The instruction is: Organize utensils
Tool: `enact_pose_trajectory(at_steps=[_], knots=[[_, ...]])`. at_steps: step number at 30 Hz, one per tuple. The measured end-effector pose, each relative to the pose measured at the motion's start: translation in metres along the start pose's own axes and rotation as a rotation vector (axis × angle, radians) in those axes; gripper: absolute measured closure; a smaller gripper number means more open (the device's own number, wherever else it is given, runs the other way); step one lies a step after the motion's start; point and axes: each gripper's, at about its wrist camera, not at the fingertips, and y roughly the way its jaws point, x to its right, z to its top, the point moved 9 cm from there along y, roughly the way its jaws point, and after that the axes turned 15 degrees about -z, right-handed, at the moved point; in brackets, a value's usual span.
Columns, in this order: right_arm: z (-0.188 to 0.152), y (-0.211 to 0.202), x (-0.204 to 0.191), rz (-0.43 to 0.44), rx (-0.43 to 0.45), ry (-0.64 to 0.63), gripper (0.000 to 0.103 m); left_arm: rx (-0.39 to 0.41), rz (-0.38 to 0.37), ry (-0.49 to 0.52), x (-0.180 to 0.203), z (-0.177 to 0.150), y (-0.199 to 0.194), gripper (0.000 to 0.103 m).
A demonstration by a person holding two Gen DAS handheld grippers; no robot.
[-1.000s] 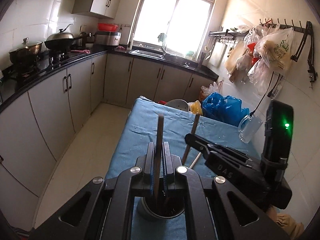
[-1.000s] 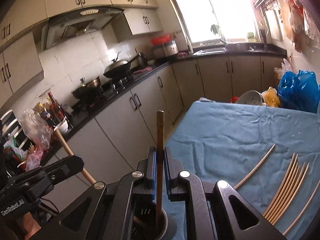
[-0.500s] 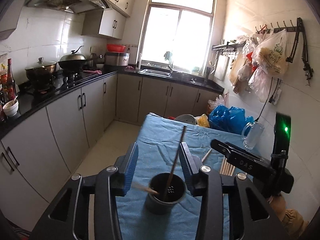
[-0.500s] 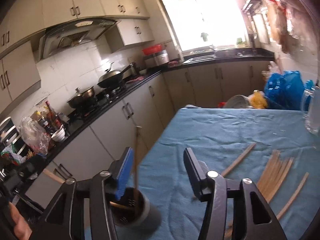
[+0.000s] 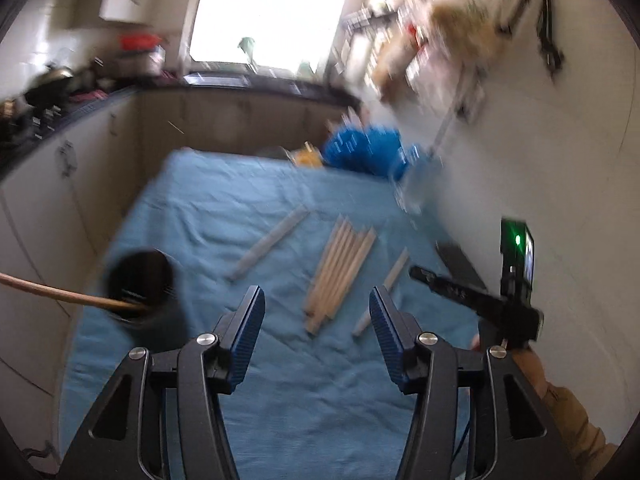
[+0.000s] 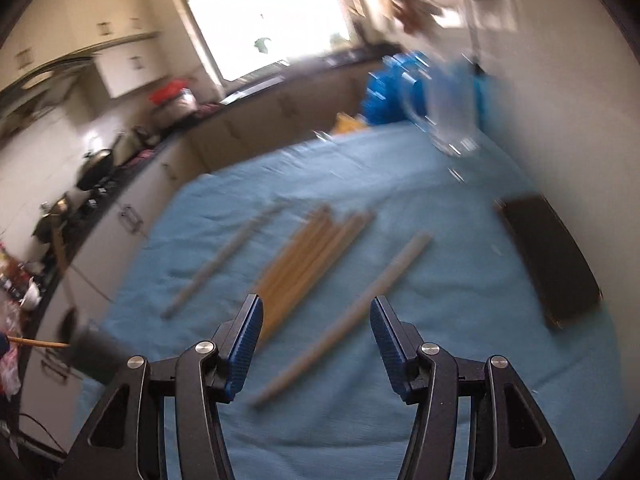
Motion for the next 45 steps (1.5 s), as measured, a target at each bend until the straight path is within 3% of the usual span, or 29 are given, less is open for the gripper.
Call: enact_pose_trajectory(at_steps=[2,6,13,18,24,29,37,40,42,44,45], knots=[[-0.007,0.016,0.02,-0.003,-0.041,0.035,0.043,-0.063,0.0,-0.002,0.002,-0.011,0.032,0.052],[-0.019,0.037,0.034,0.025,-0.083,0.079,0.043,-0.158,0.034,-0.032,-0.004,-0.02,0.097,0.07],[-0.018,0.063,0.013,0.048,-0.1,0.023,0.043,-0.203,0.127,-0.035,-0.033,-0.01,0.175,0.072],[-0.018,0.067,0.007,0.049,-0.075,-0.005,0.043,-0.258,0.117,-0.048,-0.05,-0.011,0.211,0.073],[-0.018,0.066,0.006,0.057,-0.065,-0.002,0.043,-0.273,0.109,-0.037,-0.058,-0.007,0.223,0.091],[-0.019,0.064,0.006,0.062,-0.062,0.002,0.043,-0.259,0.095,-0.027,-0.06,-0.007,0.222,0.09],[-0.018,0.066,0.004,0.037,-0.059,-0.019,0.043,-0.287,0.175,0.057,-0.052,-0.005,0.232,0.089],[-0.018,0.068,-0.001,-0.02,-0.065,-0.08,0.043,-0.3,0.216,0.076,-0.051,-0.007,0.228,0.09],[-0.02,0.07,-0.008,-0.103,-0.07,-0.169,0.053,-0.293,0.221,0.052,-0.053,-0.008,0.22,0.103],[-0.02,0.073,-0.015,-0.2,-0.074,-0.275,0.065,-0.299,0.205,-0.031,-0.061,-0.013,0.209,0.103],[-0.02,0.074,-0.017,-0.199,-0.081,-0.286,0.073,-0.298,0.199,-0.062,-0.065,-0.015,0.205,0.103]])
